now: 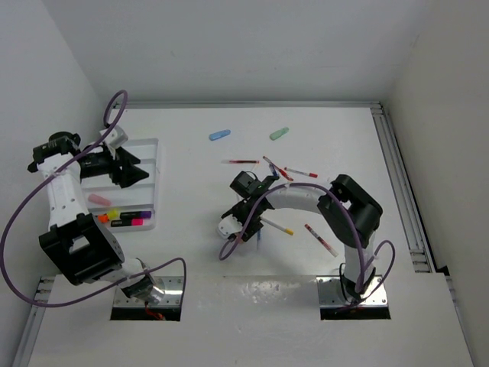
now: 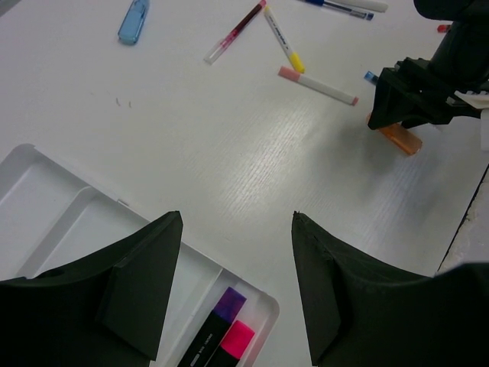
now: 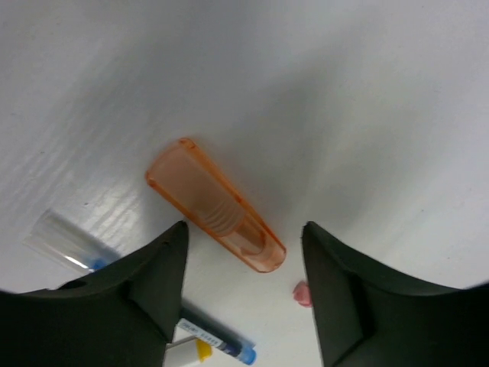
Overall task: Sort the stationery into containers
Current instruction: Grab a piece of stationery with the right arm
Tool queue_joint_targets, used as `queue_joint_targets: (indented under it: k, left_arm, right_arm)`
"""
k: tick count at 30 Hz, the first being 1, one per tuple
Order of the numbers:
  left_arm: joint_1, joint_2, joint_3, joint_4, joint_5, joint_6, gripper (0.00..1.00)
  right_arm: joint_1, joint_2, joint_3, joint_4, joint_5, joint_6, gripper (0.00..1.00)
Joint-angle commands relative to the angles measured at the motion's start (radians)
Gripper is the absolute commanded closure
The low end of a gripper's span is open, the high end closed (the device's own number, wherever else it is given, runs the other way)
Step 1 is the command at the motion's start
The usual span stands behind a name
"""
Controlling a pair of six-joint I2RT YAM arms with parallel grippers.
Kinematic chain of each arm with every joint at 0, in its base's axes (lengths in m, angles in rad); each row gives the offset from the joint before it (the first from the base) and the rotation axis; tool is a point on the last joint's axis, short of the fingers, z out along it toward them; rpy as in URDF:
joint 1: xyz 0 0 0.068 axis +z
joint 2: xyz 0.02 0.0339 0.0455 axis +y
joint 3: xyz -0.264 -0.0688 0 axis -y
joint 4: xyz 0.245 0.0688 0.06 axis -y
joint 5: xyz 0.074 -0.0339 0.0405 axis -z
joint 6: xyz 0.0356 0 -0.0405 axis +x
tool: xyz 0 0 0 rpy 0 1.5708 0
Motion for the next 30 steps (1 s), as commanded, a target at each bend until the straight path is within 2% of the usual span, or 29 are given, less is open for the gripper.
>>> queue_joint_targets:
  k: [1, 4, 11, 14, 20, 26, 27, 30]
  left_arm:
    - [-0.004, -0.046, -0.005, -0.011, 0.040, 0.034, 0.35]
    - [-0.004, -0.044, -0.007, -0.009, 0.035, 0.040, 0.35]
    - [-0.018, -0.038, 0.001, -0.011, 0.034, 0.036, 0.35]
    - [-0.024, -0.040, 0.002, -0.009, 0.028, 0.030, 0.35]
    - [-0.031, -0.044, -0.010, -0.009, 0.029, 0.031, 0.34]
    - [-0.038, -0.067, 0.002, -0.009, 0.064, 0.051, 0.36]
    - [-0.036, -0.077, 0.007, -0.008, 0.069, 0.063, 0.36]
    - [-0.025, -0.112, 0.012, 0.040, 0.097, 0.002, 0.38]
  right_arm:
    - [0.014, 0.053, 0.046, -0.027, 0.003, -0.065, 0.42]
    - [0.021, 0.067, 0.071, -0.081, 0.017, -0.085, 0.50]
    - [0.047, 0.139, 0.148, -0.268, 0.092, -0.149, 0.56]
    - [0.057, 0.173, 0.207, -0.377, 0.117, -0.140, 0.60]
    - [0.073, 0.211, 0.264, -0.429, 0.143, -0.077, 0.64]
    - [0.060, 0.193, 0.281, -0.442, 0.115, 0.063, 0.84]
    - [0.056, 0.188, 0.292, -0.440, 0.111, 0.135, 0.89]
    - [0.030, 0.164, 0.329, -0.445, 0.075, 0.323, 0.95]
